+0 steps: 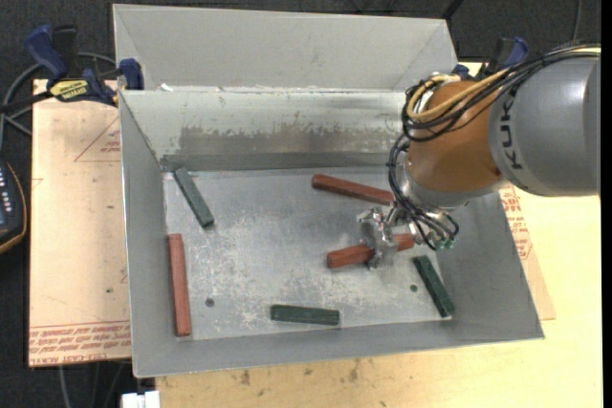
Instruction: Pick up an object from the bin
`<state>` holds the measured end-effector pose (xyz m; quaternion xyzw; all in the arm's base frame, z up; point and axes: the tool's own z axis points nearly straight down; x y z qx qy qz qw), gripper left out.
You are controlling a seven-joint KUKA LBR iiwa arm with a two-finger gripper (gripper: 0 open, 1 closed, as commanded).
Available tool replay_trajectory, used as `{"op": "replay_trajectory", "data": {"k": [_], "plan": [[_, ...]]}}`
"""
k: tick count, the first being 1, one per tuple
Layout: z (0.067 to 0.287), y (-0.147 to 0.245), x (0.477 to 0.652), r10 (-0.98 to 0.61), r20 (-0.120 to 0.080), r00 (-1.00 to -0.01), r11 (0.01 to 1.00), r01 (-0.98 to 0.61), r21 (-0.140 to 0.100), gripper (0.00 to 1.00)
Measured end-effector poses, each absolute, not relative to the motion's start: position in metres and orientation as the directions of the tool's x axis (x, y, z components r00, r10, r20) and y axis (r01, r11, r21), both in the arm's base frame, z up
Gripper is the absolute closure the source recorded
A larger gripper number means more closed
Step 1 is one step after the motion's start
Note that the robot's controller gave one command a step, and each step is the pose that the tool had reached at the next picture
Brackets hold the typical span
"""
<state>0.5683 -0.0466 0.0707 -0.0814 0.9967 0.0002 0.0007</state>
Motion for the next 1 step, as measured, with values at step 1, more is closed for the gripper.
{"op": "replay_trajectory", "data": {"k": [1], "plan": [[0.2233,-0.0940,0.6303,-0.399,-0.011,-0.917,0.917,-0.399,-0.006,1.00]]}}
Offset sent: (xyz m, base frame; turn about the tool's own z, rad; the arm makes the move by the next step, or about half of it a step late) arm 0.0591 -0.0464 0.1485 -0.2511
